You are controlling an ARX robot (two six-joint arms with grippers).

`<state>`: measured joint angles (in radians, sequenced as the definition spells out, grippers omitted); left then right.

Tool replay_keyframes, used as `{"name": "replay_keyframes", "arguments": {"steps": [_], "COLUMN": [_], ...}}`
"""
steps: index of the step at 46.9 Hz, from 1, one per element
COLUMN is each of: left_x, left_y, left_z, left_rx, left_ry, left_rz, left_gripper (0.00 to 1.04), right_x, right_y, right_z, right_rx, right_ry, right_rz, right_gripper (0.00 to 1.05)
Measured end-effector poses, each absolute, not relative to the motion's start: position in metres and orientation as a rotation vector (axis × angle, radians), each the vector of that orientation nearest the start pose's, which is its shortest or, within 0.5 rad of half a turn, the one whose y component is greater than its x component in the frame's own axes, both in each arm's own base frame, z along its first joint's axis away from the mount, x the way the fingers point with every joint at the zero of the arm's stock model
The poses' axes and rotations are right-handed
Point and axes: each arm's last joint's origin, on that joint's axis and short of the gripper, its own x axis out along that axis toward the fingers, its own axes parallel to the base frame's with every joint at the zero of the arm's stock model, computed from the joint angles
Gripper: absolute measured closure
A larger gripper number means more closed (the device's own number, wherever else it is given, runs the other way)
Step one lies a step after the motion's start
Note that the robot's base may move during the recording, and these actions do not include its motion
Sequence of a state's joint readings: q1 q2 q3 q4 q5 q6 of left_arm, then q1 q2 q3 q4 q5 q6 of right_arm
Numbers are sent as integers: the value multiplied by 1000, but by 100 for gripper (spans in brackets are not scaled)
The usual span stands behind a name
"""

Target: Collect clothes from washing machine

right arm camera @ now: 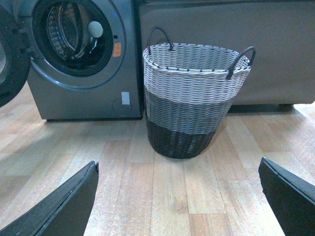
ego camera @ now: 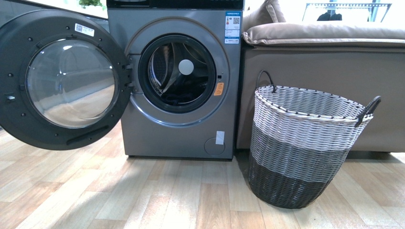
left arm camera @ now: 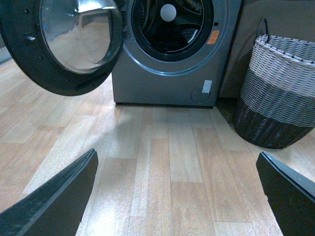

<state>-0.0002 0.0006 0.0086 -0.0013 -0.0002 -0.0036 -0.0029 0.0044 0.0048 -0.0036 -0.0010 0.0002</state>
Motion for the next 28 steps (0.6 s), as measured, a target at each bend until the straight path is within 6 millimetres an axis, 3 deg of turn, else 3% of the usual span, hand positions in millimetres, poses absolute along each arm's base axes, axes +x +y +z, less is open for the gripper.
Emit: {"name": "replay_keyframes", "arguments": {"steps": [28], "left_x": [97], "left_y": [0], "left_z": [166], "left_rx": [-4], "left_ry": [-7], "left_rz": [0], "left_gripper": [6], "right_x": [98], "right_y": [0], "right_z": [164], "right_rx": [0], "right_ry": [3], "right_rz": [-2], "right_gripper": [8]}}
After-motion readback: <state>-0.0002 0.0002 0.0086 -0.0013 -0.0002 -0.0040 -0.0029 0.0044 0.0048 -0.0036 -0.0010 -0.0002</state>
